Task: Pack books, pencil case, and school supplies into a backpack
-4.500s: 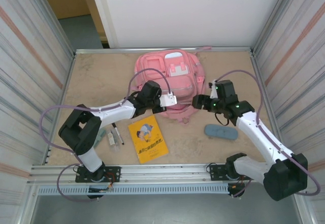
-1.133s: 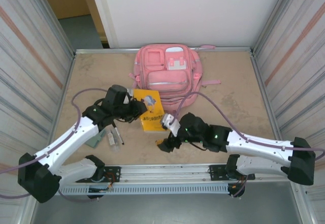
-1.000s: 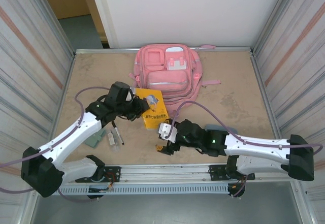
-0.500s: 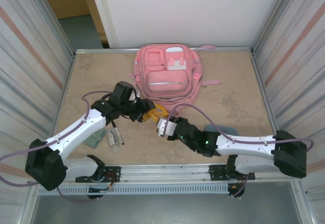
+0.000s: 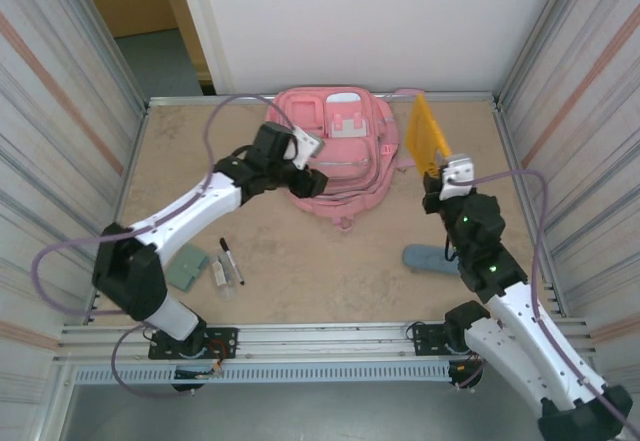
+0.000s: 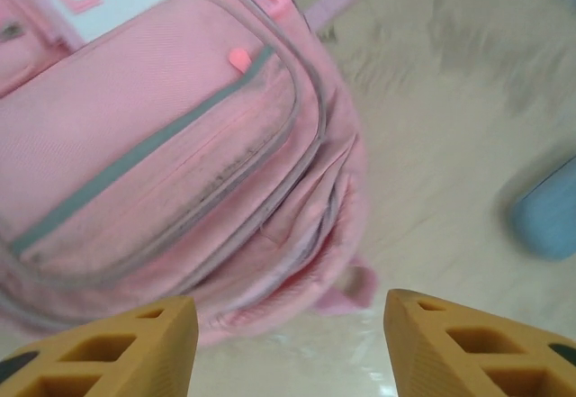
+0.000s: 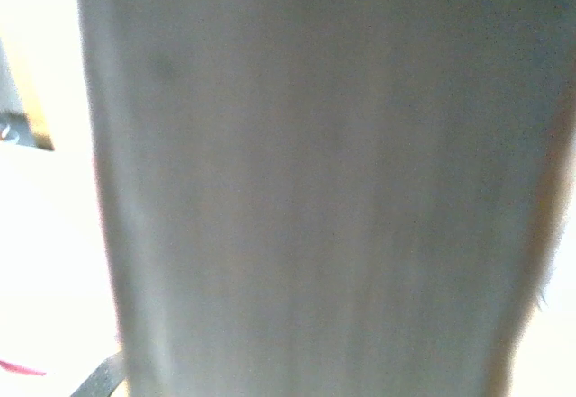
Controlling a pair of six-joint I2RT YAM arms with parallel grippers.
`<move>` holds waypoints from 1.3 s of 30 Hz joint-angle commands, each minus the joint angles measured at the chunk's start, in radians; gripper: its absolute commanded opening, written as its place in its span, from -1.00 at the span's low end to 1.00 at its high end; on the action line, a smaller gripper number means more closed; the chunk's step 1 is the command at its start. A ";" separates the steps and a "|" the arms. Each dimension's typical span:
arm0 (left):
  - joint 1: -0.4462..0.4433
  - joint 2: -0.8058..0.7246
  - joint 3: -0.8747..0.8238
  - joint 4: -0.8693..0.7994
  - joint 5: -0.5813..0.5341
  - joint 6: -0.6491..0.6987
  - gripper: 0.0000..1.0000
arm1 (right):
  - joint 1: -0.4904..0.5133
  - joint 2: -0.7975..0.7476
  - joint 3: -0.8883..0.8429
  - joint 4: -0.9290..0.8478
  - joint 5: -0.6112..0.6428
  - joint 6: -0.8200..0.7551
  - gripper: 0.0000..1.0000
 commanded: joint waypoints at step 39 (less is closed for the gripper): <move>0.012 0.163 0.576 -0.126 -0.105 0.625 -1.00 | 0.332 0.253 0.322 -0.512 -0.376 -1.000 -1.00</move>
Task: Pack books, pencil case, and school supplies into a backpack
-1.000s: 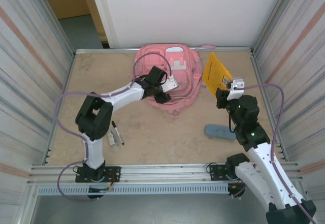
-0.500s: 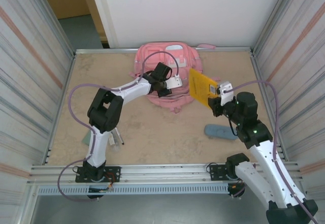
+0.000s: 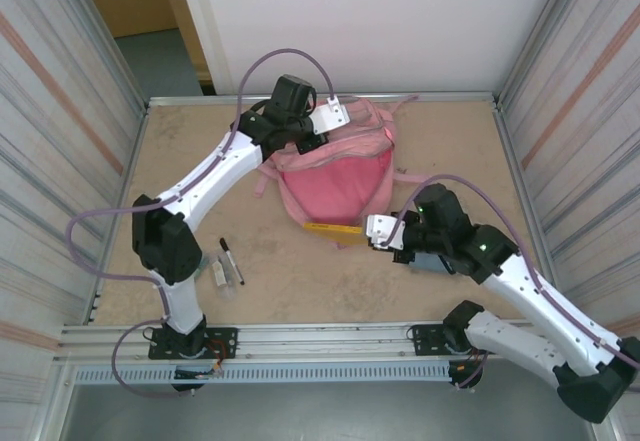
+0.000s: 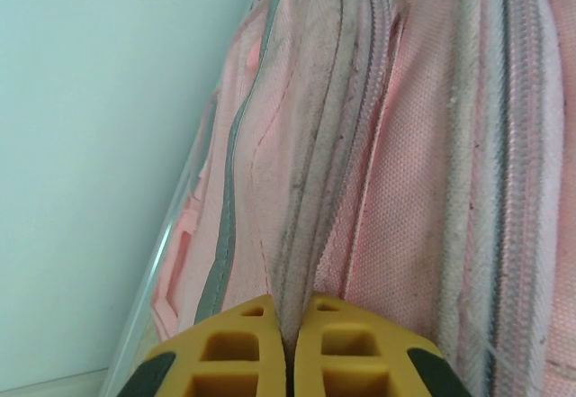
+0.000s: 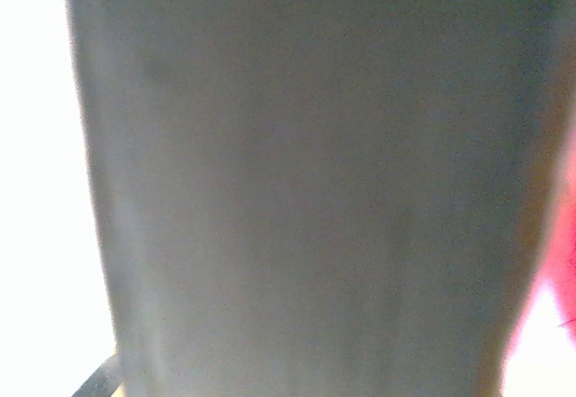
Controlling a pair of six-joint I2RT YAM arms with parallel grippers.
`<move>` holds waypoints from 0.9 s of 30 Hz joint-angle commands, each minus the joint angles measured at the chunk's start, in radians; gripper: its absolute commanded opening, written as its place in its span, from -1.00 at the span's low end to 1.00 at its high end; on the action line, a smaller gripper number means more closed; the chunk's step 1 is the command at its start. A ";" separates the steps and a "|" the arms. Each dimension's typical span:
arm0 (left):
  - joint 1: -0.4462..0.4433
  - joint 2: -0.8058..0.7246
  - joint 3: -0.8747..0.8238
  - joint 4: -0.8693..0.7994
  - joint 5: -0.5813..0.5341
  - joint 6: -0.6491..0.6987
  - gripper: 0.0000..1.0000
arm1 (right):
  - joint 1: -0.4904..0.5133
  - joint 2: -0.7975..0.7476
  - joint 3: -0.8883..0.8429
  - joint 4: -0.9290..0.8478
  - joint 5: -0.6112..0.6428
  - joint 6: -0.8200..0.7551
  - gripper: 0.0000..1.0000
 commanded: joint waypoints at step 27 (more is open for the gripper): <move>-0.001 -0.105 0.005 0.087 0.162 -0.105 -1.00 | -0.042 0.876 0.190 1.140 0.654 -0.535 -0.90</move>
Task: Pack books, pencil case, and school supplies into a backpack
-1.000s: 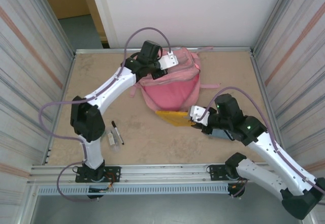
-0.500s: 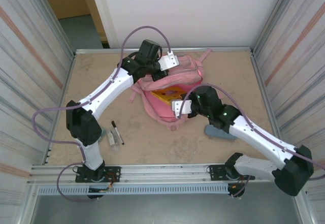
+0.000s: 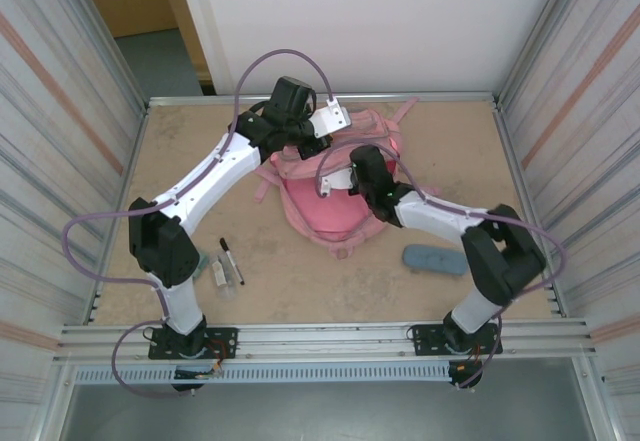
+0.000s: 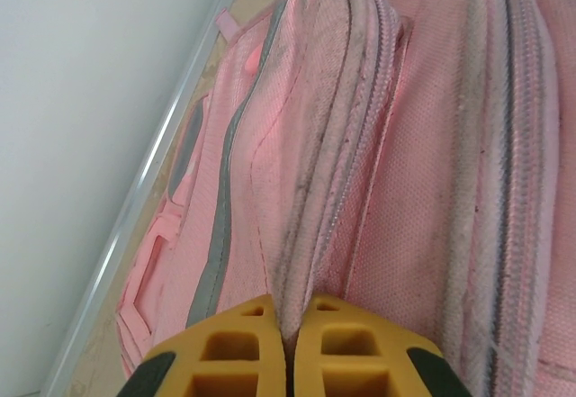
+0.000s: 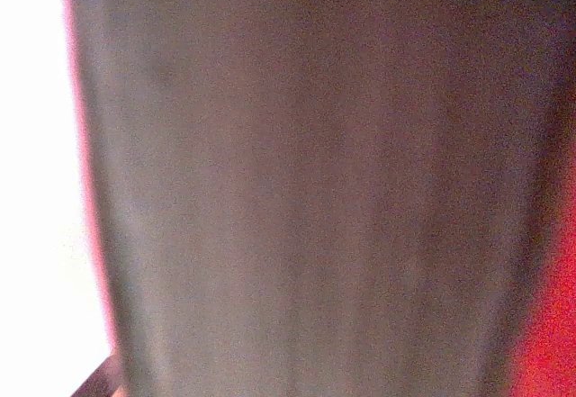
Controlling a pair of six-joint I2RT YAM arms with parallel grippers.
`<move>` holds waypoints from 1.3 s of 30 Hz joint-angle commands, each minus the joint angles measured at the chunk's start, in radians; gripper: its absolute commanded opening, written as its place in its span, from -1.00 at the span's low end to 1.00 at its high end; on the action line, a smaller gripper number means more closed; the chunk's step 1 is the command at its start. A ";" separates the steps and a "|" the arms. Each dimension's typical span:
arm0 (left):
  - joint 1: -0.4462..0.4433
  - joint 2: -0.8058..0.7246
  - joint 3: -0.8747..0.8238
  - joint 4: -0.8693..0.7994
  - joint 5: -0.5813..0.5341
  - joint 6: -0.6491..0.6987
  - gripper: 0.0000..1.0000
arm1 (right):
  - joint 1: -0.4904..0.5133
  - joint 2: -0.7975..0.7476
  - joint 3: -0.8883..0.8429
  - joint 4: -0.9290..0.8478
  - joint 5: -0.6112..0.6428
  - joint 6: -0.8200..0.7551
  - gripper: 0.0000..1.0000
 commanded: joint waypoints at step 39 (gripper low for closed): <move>0.136 -0.219 -0.506 0.277 0.100 -0.758 0.11 | -0.107 -0.780 -0.259 -0.372 -0.572 1.376 0.98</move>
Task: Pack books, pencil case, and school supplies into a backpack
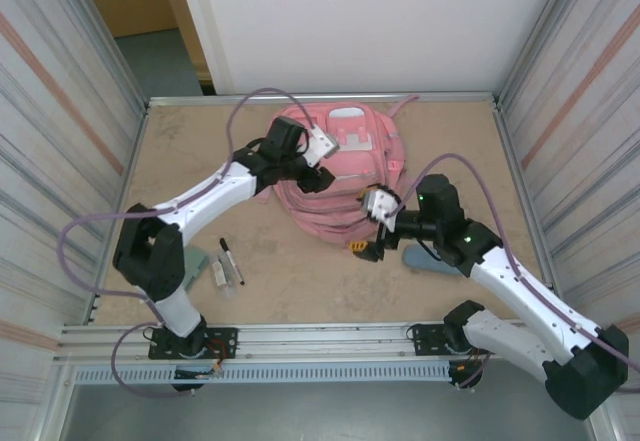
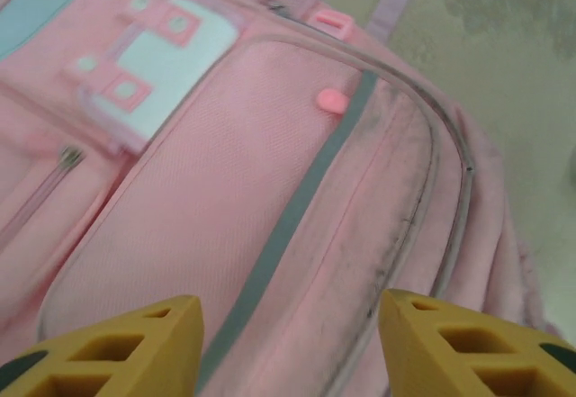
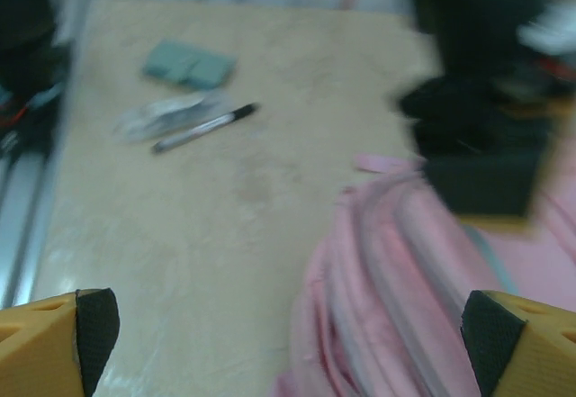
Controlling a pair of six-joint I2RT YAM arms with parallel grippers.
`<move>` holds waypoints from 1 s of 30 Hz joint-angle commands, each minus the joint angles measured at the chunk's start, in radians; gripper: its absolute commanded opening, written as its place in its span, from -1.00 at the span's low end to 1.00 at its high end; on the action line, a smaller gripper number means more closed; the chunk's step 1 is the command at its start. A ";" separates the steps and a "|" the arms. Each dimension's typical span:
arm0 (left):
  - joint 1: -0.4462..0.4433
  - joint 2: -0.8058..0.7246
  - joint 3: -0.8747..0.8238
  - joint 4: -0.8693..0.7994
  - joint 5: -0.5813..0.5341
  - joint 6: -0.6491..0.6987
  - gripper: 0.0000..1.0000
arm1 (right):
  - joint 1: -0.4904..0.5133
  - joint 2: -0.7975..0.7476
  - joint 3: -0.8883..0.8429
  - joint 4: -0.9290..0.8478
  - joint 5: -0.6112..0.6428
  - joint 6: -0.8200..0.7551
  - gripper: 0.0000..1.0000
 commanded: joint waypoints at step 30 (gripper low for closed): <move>0.273 0.104 -0.274 0.126 0.139 -0.771 -1.00 | -0.247 0.836 0.306 0.025 0.449 0.861 0.39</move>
